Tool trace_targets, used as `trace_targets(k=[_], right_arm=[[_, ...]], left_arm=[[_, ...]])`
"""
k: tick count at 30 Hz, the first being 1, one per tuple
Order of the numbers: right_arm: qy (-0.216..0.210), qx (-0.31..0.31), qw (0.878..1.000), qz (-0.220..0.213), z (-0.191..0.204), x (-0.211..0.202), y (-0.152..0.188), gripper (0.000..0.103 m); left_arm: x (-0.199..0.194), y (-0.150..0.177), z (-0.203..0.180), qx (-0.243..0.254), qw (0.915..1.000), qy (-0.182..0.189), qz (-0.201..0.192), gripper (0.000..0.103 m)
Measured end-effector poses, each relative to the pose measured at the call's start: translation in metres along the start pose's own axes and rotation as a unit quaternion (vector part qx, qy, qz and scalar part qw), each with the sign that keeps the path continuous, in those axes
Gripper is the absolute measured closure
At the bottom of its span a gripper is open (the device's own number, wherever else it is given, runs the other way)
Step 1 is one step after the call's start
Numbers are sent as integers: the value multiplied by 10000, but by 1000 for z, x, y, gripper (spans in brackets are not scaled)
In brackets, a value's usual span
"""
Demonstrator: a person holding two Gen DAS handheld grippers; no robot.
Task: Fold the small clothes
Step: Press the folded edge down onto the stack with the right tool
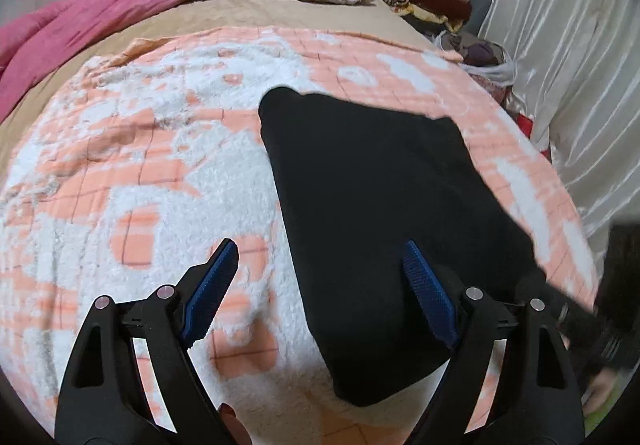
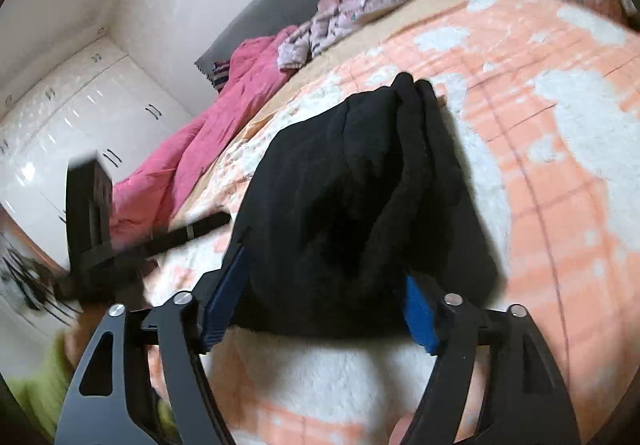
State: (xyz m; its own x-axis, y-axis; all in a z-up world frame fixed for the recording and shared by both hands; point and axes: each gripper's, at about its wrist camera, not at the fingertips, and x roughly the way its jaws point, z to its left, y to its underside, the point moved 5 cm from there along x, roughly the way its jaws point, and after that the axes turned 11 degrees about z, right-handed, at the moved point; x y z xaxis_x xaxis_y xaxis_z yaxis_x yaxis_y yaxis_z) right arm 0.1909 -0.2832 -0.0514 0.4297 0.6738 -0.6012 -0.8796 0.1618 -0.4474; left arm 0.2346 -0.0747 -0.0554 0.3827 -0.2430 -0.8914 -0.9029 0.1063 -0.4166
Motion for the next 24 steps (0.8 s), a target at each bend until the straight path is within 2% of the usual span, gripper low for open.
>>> trace_targets(k=[8,9,11,15,18,24], right_arm=[[130,189,9989,404,-10,20,-33,32],[231,122,9986,450,-9,22,-35,44],[456,-29,9979,465,-10,25,-36,58],[541,-208,9973,448,-9,26,-37,75],[746,-600,9949,323,1,21,-38,79],[1132,-1381,9839,119,26,9,-49,80]], left_arm=[[8,9,-1,7,10000,60,54,27],[8,9,-1,17,10000,56,70,27],[8,9,-1,32,9999,29,91,27],[9,8,-2,22,9999,44,149,27],[8,8,-4,47,9999,62,146,27],[7,7,-11,109,9997,150,145,27]])
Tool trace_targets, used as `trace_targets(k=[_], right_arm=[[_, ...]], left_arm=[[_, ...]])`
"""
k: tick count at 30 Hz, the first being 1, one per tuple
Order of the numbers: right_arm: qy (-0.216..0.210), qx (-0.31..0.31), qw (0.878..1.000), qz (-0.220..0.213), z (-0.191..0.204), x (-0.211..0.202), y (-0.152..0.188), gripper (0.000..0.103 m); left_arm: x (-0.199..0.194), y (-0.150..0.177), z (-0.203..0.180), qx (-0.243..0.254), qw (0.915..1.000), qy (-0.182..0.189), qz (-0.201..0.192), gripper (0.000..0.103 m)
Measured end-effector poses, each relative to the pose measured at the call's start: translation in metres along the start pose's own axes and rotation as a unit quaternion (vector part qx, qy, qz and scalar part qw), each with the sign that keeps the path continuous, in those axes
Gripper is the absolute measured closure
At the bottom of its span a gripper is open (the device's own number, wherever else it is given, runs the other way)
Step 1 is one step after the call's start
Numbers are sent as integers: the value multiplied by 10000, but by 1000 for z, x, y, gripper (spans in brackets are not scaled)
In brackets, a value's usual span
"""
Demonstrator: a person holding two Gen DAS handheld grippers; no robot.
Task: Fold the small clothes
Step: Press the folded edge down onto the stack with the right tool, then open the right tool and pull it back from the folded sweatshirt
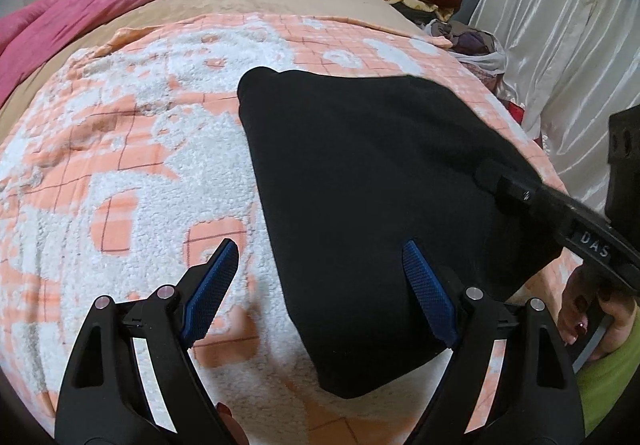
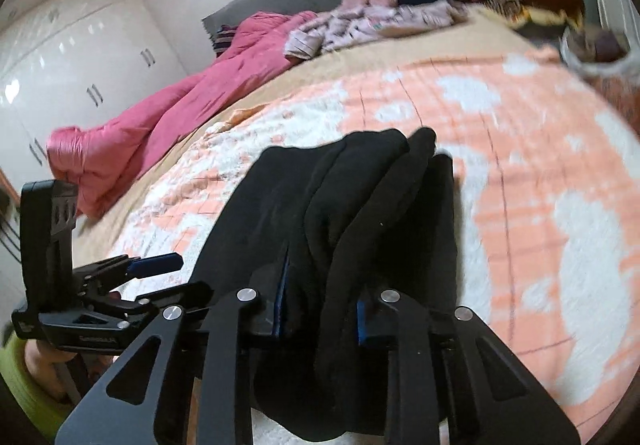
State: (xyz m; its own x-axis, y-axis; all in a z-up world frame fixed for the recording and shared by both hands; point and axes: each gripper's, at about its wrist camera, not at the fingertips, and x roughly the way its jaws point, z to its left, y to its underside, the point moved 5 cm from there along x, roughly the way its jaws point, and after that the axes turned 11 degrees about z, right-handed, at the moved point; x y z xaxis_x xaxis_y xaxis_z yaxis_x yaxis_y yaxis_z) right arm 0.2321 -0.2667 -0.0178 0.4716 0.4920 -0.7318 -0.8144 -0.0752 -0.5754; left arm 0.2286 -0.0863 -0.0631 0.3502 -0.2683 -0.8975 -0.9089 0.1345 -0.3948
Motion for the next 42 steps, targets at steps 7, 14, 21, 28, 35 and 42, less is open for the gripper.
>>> trace_targets(k=[7,14,21,28,35,42], right_arm=[[341,-304,9990,-35,-4,-5,0,80],[280,174,9994,118,-29,16,16,81],[265,543,9982,66,-40,22,24,72],[117,676,9976,6,-34,11,32,59],[161,689,9975,2,-28,6,48,54],[166,692,9975,13,-28,5,51,76]], left_arm=[[4,1,-6,46,10000,51,72,27],[14,9,-10,88,9997,89,211,27],[17,14,-12,162,9996,80,220,27],[14,16,-13,210,9997,1,158,27],[11,21,-11,198,9997,30,123,27],[6,29,-13,254,9997,-64,9,35]])
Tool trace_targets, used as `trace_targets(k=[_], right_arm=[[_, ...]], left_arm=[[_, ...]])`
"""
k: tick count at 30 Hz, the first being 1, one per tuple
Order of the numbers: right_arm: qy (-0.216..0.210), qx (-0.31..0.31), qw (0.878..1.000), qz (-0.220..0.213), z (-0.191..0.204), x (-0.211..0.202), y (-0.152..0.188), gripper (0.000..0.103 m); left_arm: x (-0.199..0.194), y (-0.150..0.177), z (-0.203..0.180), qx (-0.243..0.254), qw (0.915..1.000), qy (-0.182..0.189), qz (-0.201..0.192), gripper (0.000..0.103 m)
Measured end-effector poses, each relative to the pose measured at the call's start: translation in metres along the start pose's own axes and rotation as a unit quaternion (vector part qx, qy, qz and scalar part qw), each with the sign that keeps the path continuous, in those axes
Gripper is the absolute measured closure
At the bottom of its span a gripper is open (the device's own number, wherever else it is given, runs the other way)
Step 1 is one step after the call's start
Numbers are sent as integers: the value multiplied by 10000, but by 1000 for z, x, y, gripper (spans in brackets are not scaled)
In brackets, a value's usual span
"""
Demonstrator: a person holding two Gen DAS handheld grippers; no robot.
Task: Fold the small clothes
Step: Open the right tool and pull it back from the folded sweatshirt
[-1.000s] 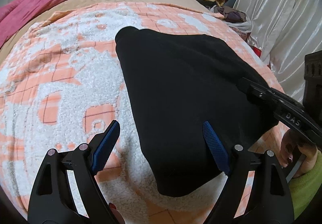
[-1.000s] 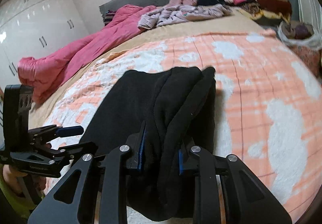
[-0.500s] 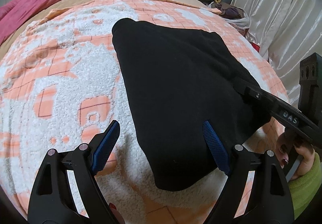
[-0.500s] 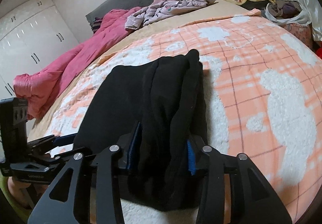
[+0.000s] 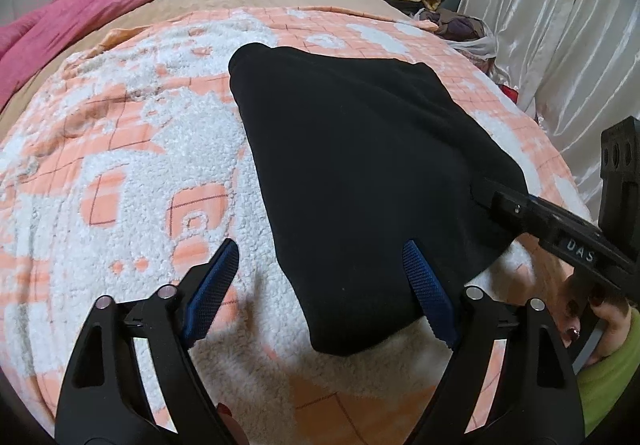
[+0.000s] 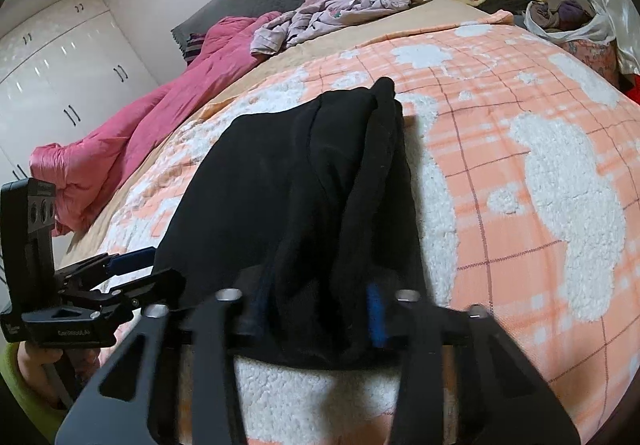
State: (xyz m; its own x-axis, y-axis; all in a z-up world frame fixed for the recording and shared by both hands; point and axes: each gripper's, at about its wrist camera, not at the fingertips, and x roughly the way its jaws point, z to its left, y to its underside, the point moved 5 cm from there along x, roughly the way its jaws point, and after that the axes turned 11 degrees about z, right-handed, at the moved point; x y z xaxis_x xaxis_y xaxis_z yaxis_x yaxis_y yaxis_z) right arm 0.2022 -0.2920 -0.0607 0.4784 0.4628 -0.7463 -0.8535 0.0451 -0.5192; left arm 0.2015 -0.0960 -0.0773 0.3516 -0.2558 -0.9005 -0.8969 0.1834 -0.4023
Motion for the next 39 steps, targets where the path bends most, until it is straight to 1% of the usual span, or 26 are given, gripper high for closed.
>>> trace_targets(k=[1,2,3,5,8,12,14,15,16,19,20,22,24,28,30,32,33,34,37,39], right_arm=[[28,-56,10000,-23,2,-3,-1,77],[43,-89,9999,-41,4,-5,-1,78],[70,-137,9998,-84,7,-9,-2,78],[131,-258,9994,-168,12,-16,-4,78],[324,-377,9986,-204,13,-17,-4,79],[628,-356,9974,-16,5,-1,2,77],[606,-223,9979,-2,-1,4,7,76],[615,-172,9979,-42,-3,4,8,70],[657,-119,9978,-64,-5,5,9,67],[657,38,9977,-132,-7,2,10,65],[715,35,9973,-141,-6,2,10,62],[808,43,9966,-181,-4,1,10,61],[838,73,9963,-171,-3,1,11,54],[885,33,9960,-100,0,0,14,46],[931,6,9956,-103,1,-2,16,36],[920,-4,9957,-102,2,-5,17,30],[912,-22,9958,-59,3,-5,17,25],[953,-31,9954,-34,3,-5,18,22],[1059,-68,9944,-10,4,-8,21,20],[1095,-65,9939,-90,5,-14,22,12]], left_arm=[[-1,1,-1,-10,10000,52,-10,38],[-3,2,-2,-15,9999,101,-11,44],[-4,3,-4,-13,9999,121,-9,46],[-6,6,-7,-20,9997,249,6,47],[-3,9,-8,-49,9994,326,92,47],[7,14,-7,-72,9991,357,230,46],[10,15,-7,-121,9988,394,264,45],[10,15,-7,-117,9988,398,270,45],[10,15,-8,-86,9989,378,274,45],[10,17,-7,-94,9988,396,285,45],[10,17,-6,-107,9987,407,297,45],[9,18,-6,-120,9986,413,292,45],[10,18,-5,-135,9986,408,301,43],[9,18,-2,-174,9985,424,302,43],[8,18,-2,-165,9986,410,297,43],[8,18,-2,-168,9985,416,305,43],[8,18,-2,-161,9986,408,303,43],[8,18,-2,-176,9985,414,301,43],[5,19,-1,-194,9985,422,277,43],[2,21,-1,-194,9986,417,246,43]])
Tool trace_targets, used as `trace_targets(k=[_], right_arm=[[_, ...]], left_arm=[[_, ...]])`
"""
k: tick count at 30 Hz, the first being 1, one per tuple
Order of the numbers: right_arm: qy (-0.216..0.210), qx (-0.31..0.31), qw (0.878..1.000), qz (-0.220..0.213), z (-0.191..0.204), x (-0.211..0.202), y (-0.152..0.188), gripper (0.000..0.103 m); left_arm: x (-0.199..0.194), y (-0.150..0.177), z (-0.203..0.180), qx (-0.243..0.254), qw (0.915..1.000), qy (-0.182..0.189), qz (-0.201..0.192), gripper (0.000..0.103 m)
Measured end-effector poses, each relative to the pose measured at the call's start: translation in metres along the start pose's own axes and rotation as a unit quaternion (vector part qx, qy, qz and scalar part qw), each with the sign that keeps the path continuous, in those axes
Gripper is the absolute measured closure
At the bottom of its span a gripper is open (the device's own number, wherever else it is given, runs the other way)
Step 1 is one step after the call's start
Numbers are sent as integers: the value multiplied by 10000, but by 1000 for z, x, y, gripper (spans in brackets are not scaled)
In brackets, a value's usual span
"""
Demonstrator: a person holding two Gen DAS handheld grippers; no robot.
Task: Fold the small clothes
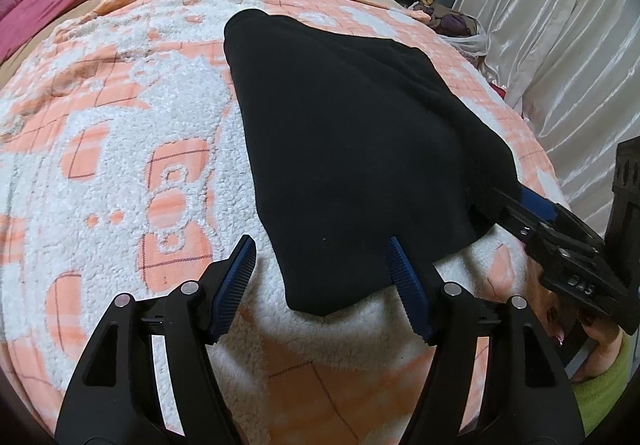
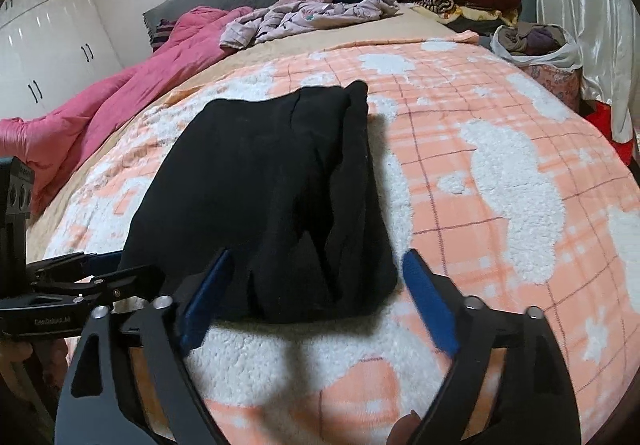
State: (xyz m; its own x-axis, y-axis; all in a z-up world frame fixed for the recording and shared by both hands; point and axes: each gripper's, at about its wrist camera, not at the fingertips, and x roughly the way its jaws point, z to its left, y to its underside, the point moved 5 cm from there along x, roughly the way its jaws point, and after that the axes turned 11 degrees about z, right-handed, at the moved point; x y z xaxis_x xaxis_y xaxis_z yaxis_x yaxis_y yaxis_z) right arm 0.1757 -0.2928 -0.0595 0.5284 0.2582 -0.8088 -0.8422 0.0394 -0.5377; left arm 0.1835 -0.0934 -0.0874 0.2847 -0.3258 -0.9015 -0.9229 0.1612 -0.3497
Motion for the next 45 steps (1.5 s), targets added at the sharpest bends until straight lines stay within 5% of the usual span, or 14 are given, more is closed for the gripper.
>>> trace_targets(k=[7,15,27,38,45], right_arm=[[70,-44,9990,-447,7,-32,2,5],[356,-272,9942,-978,24,-70,14,5],[543,-387,9884,-1361,46,-112,31,4],[843,-678,9860,-1267,64,-105,60,4],[648,-449,9916,-1028,67,-90,83,4]], left_arm=[[-18,2,4,-33,9998,-78,-193,36],[-58,10,12,-89,9971,-293,-691,10],[-107,42,24,-195,9909,-570,-1200,10],[-114,71,31,-353,9892,-811,-1171,10],[-100,96,37,-371,9906,-860,-993,10]])
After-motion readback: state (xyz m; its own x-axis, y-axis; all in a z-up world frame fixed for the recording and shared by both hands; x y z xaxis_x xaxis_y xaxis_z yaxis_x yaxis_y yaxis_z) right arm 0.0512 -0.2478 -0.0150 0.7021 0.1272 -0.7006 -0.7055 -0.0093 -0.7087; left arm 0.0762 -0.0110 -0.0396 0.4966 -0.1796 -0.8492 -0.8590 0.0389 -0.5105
